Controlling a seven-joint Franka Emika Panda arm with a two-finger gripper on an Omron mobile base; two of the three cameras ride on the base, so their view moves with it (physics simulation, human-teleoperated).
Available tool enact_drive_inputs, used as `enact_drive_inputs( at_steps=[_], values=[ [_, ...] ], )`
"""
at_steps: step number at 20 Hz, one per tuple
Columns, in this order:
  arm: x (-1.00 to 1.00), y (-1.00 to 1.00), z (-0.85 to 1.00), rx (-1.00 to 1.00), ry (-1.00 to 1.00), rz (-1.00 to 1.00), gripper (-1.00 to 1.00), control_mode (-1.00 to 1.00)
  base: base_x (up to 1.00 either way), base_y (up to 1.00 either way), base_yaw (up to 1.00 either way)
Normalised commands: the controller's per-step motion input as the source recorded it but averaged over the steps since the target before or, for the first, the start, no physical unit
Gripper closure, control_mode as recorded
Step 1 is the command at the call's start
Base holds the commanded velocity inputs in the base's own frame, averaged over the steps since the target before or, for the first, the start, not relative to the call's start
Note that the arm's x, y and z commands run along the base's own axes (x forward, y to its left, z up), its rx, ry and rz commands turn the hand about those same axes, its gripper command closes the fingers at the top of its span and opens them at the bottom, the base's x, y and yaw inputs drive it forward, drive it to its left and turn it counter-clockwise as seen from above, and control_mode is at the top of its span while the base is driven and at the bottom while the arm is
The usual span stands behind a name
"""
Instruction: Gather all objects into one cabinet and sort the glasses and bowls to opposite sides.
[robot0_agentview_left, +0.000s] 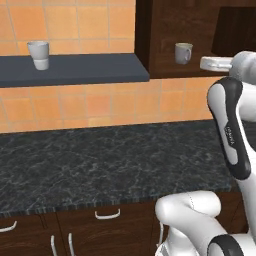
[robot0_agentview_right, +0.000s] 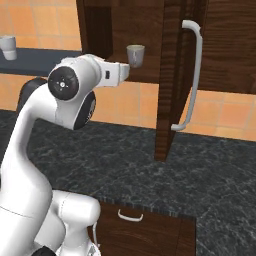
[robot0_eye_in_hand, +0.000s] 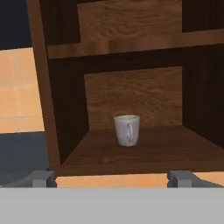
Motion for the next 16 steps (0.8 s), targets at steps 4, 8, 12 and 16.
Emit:
enact_drive_inputs(
  at_steps=[4, 8, 12, 16],
  values=[
    [1.0, -0.08, 0.09, 0.0, 0.01, -0.1, -1.0, -1.0, 0.0, 0.0, 0.0],
    [0.68, -0.13, -0.08, 0.02, 0.22, 0.07, -1.0, -1.0, 0.0, 0.0, 0.0],
    [0.78, -0.37, 0.0, 0.1, 0.19, 0.0, -1.0, -1.0, 0.0, 0.0, 0.0],
    [0.37, -0.16, 0.0, 0.0, 0.01, -0.01, -1.0, -1.0, 0.0, 0.0, 0.0]
  ],
)
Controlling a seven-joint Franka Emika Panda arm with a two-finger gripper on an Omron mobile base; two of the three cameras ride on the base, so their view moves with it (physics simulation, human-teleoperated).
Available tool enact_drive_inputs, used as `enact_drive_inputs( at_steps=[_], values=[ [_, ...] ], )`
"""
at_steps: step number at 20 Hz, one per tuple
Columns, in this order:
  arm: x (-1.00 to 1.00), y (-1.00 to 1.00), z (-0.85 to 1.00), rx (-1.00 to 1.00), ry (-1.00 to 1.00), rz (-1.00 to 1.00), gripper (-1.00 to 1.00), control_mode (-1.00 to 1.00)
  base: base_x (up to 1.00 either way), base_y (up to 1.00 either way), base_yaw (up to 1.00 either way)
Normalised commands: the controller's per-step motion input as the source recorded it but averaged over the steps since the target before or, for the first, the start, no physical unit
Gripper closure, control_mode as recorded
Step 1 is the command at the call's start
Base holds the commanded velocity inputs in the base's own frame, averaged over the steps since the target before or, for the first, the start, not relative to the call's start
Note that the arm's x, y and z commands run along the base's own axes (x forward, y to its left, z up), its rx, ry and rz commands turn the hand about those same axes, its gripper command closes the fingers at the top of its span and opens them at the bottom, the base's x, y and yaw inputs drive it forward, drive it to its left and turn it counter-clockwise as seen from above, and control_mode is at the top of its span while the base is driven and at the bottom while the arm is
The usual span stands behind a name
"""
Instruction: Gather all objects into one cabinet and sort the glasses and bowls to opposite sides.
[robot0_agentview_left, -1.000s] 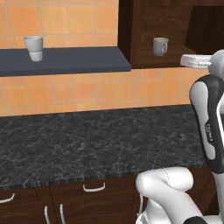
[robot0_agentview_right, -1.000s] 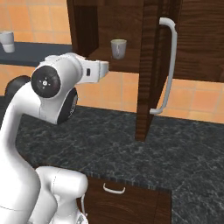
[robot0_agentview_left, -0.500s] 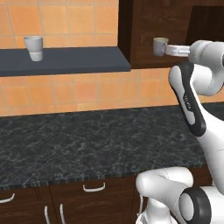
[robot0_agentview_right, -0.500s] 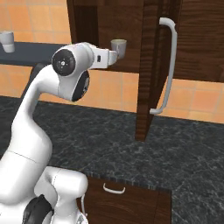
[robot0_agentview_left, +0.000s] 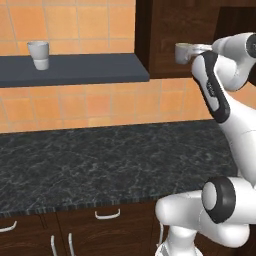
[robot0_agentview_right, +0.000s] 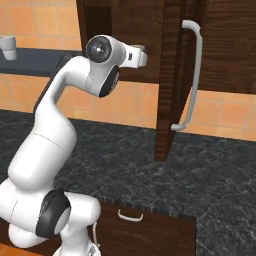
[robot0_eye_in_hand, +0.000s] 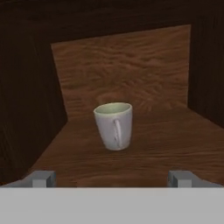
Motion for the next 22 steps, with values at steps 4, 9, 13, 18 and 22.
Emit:
enact_drive_inputs(
  at_steps=[4, 9, 13, 18, 22],
  values=[
    [0.47, -0.03, -0.11, 0.0, 0.01, -0.08, -1.0, -1.0, 0.0, 0.0, 0.0],
    [0.52, -0.03, -0.09, 0.02, 0.0, -0.04, -1.0, -1.0, 0.0, 0.0, 0.0],
    [0.6, 0.0, 0.0, 0.0, 0.0, 0.0, -1.0, -1.0, 0.0, 0.0, 0.0],
    [0.49, -0.03, -0.13, 0.05, 0.0, 0.0, -1.0, -1.0, 0.0, 0.0, 0.0],
    [0.38, -0.1, -0.27, 0.06, 0.01, 0.0, -1.0, -1.0, 0.0, 0.0, 0.0]
  ],
)
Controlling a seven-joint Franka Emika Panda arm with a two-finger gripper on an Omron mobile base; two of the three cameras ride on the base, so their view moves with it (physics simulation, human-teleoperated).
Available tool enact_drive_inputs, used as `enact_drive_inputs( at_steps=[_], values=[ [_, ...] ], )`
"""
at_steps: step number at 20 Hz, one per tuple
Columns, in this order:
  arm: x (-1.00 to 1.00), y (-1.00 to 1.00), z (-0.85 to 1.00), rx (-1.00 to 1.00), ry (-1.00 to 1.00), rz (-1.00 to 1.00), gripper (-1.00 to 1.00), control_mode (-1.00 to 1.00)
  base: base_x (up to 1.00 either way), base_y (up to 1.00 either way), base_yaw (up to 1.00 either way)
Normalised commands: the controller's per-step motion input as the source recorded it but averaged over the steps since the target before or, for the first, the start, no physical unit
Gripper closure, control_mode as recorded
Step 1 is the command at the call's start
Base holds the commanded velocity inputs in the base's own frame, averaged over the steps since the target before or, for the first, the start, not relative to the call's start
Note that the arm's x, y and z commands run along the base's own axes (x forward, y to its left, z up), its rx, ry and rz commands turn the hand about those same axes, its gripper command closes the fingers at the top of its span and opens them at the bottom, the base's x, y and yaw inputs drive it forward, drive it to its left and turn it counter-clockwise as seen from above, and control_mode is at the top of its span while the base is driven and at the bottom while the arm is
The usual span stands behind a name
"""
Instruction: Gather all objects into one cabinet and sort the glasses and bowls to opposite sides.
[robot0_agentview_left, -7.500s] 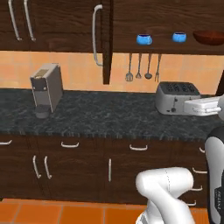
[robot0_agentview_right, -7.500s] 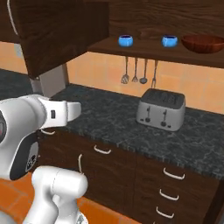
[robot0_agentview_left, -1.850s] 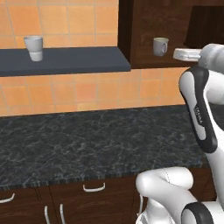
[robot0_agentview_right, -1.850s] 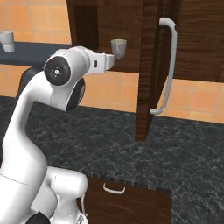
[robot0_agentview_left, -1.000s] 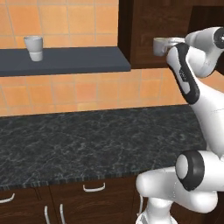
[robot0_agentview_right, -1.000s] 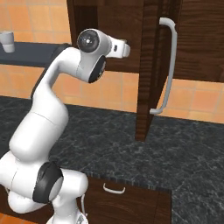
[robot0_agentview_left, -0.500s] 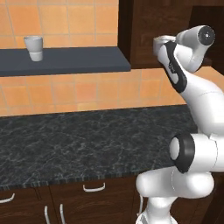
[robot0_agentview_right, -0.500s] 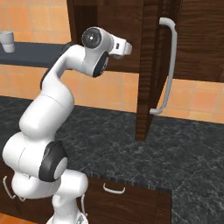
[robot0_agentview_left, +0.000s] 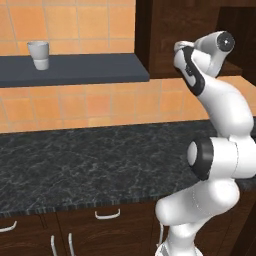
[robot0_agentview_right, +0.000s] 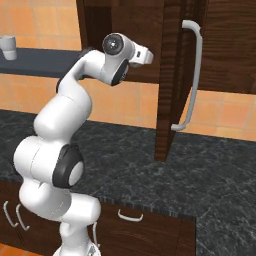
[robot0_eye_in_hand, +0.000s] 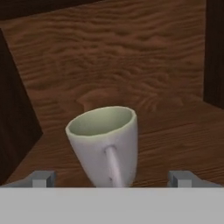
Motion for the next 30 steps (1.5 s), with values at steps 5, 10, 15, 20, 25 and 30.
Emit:
enact_drive_inputs(
  at_steps=[5, 10, 15, 20, 25, 30],
  values=[
    [0.48, -0.1, -0.18, 0.04, 0.02, 0.0, -1.0, -1.0, 0.0, 0.0, 0.0],
    [0.42, -0.14, -0.05, 0.03, 0.01, 0.0, -1.0, -1.0, 0.0, 0.0, 0.0],
    [0.11, -0.02, 0.0, 0.01, 0.01, 0.0, -1.0, -1.0, 0.0, 0.0, 0.0],
    [0.0, 0.0, 0.0, 0.0, 0.0, 0.0, -1.0, -1.0, 0.0, 0.0, 0.0],
    [0.01, 0.04, 0.0, 0.0, 0.0, 0.0, 1.0, -1.0, 0.0, 0.0, 0.0],
    [-0.14, 0.0, 0.0, 0.0, -0.02, 0.0, 1.0, -1.0, 0.0, 0.0, 0.0]
  ],
)
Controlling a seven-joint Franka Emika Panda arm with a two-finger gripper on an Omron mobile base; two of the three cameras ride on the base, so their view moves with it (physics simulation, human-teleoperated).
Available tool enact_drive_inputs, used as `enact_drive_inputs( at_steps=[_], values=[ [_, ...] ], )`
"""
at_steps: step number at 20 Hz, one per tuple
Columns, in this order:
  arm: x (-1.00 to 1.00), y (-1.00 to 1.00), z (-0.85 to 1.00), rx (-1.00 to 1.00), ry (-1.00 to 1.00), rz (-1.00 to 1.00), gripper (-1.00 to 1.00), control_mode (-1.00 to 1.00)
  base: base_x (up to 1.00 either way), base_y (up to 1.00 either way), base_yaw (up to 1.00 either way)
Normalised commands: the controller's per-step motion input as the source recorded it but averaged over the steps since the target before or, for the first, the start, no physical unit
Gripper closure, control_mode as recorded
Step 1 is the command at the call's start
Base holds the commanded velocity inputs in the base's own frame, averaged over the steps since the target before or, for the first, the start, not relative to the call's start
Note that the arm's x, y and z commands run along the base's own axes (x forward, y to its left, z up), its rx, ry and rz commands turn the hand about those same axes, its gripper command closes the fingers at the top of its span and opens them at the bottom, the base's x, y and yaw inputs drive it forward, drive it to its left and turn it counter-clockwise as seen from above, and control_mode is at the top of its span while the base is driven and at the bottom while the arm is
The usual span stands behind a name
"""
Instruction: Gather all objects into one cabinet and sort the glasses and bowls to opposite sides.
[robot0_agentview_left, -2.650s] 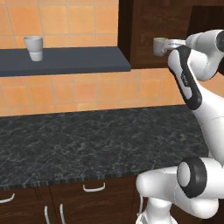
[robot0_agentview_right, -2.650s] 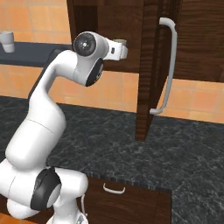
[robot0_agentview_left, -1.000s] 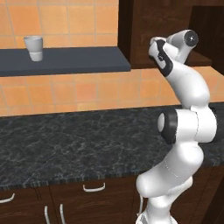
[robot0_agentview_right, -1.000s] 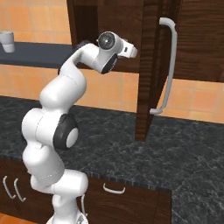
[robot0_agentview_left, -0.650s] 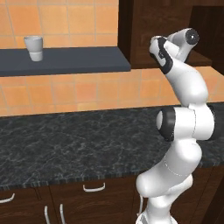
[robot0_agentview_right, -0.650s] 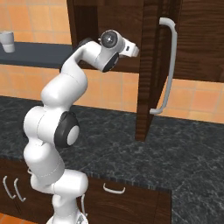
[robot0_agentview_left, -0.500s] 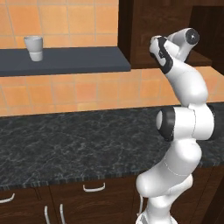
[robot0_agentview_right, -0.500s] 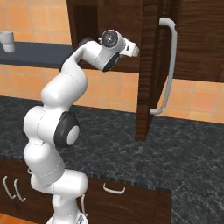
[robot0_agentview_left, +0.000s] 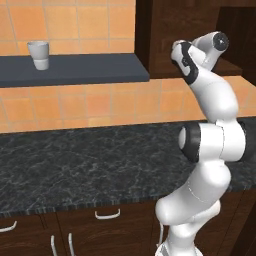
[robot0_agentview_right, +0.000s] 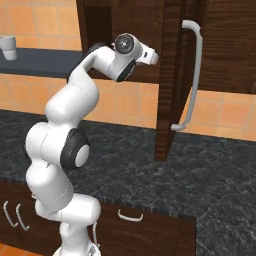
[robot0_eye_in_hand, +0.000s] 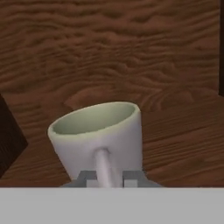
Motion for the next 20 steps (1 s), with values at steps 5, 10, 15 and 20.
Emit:
enact_drive_inputs(
  at_steps=[5, 10, 15, 20],
  values=[
    [-0.61, 0.0, 0.0, 0.0, -0.09, 0.0, 1.0, -1.0, 0.0, 0.0, 0.0],
    [-0.73, 0.0, 0.07, 0.0, -0.08, 0.04, 1.0, -1.0, 0.0, 0.0, 0.0],
    [-1.0, 0.12, 0.42, -0.14, -0.04, 0.09, 1.0, -1.0, 0.0, 0.0, 0.0],
    [-1.0, 0.1, 0.41, -0.33, 0.04, 0.01, 1.0, -1.0, 0.0, 0.0, 0.0]
  ],
)
